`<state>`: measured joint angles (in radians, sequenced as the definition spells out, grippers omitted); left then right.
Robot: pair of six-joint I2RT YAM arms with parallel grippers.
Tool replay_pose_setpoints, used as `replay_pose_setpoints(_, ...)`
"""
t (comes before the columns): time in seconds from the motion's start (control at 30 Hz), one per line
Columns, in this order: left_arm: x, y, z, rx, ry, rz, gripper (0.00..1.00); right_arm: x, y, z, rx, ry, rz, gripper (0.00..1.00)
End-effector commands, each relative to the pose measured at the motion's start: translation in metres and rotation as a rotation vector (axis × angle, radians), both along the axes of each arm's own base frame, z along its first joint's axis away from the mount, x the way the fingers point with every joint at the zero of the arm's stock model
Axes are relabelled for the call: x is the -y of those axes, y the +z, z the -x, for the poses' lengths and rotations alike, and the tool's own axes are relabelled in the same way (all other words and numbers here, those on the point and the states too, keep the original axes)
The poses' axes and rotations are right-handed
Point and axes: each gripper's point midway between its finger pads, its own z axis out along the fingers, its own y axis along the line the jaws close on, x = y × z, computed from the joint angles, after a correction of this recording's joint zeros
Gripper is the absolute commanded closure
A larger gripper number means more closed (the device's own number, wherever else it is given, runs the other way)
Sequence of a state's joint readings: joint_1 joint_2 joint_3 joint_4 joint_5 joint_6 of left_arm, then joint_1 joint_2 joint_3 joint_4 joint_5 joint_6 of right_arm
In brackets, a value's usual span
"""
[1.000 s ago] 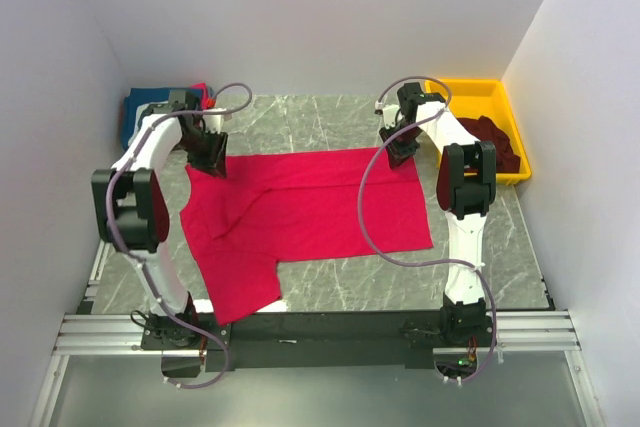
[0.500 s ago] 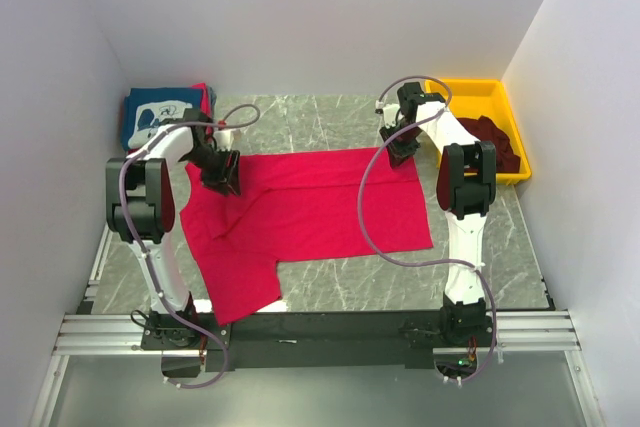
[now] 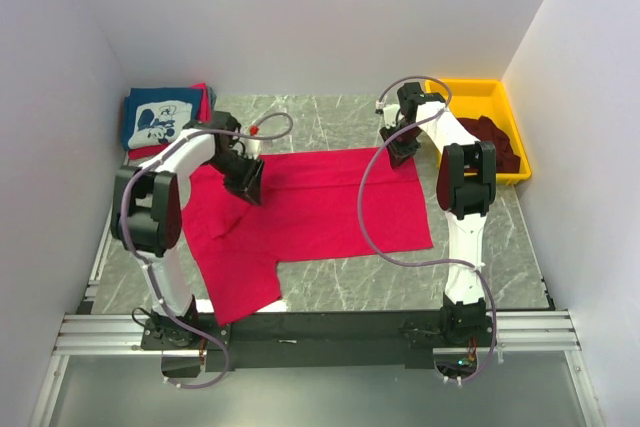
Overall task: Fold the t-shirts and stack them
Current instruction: Fold the tshirt
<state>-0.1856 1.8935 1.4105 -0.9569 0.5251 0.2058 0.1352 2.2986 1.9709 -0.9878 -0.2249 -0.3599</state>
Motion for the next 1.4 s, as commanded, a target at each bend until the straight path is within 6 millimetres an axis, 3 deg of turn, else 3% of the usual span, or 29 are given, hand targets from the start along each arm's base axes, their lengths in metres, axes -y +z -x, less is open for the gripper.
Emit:
replay_pose_setpoints(0.0,-0.023,0.023,-0.018,0.103,0.081,-0.025,0.51,0.003,0.038,-0.012,0.09,-0.01,-0.009,0.71)
replay_pose_setpoints(0.07,-0.045,0.018,-0.031,0.097,0.149,-0.056,0.43,0.003,0.038,-0.011,0.088,-0.012,-0.016,0.71)
replay_pose_setpoints(0.1,-0.05,0.011,-0.034,0.075,0.165,-0.061,0.28,0.002,0.038,-0.011,0.087,-0.013,-0.019,0.7)
replay_pose_setpoints(0.13,-0.055,0.01,-0.039,0.08,0.176,-0.068,0.25,0.002,0.038,-0.01,0.085,-0.014,-0.02,0.7)
replay_pose_setpoints(0.33,-0.071,-0.011,-0.053,0.084,0.196,-0.157,0.23,0.006,0.043,-0.004,0.073,-0.032,-0.025,0.67)
replay_pose_setpoints(0.5,-0.069,-0.027,-0.06,0.059,0.204,-0.149,0.24,0.012,0.044,-0.002,0.064,-0.048,-0.027,0.67)
replay_pose_setpoints(0.6,-0.063,-0.029,-0.061,0.037,0.2,-0.118,0.27,0.014,0.044,-0.001,0.064,-0.051,-0.022,0.67)
replay_pose_setpoints(0.73,-0.042,-0.007,-0.054,0.059,0.147,-0.025,0.34,0.016,0.044,-0.002,0.063,-0.054,-0.017,0.67)
replay_pose_setpoints(0.8,-0.024,0.005,-0.039,0.07,0.081,-0.004,0.39,0.017,0.046,-0.004,0.071,-0.052,-0.019,0.67)
replay_pose_setpoints(0.93,0.013,0.012,-0.001,0.031,-0.053,0.032,0.51,0.017,0.043,-0.005,0.061,-0.054,-0.017,0.67)
replay_pose_setpoints(1.0,0.022,0.016,0.016,0.001,-0.104,0.059,0.54,0.018,0.045,-0.008,0.069,-0.055,-0.015,0.67)
replay_pose_setpoints(1.07,0.024,0.022,0.021,0.011,-0.127,0.078,0.52,0.019,0.046,-0.009,0.071,-0.062,-0.018,0.67)
replay_pose_setpoints(1.17,0.003,0.036,-0.001,0.106,-0.066,0.053,0.4,0.024,0.05,-0.014,0.085,-0.102,-0.035,0.67)
replay_pose_setpoints(1.23,-0.019,0.039,-0.018,0.124,0.0,0.043,0.39,0.027,0.055,-0.017,0.097,-0.132,-0.063,0.66)
replay_pose_setpoints(1.27,-0.042,0.048,-0.038,0.153,0.073,0.043,0.38,0.031,0.057,-0.02,0.105,-0.164,-0.08,0.66)
replay_pose_setpoints(1.37,-0.079,0.047,-0.065,0.179,0.172,-0.017,0.39,0.033,0.058,-0.022,0.105,-0.178,-0.106,0.66)
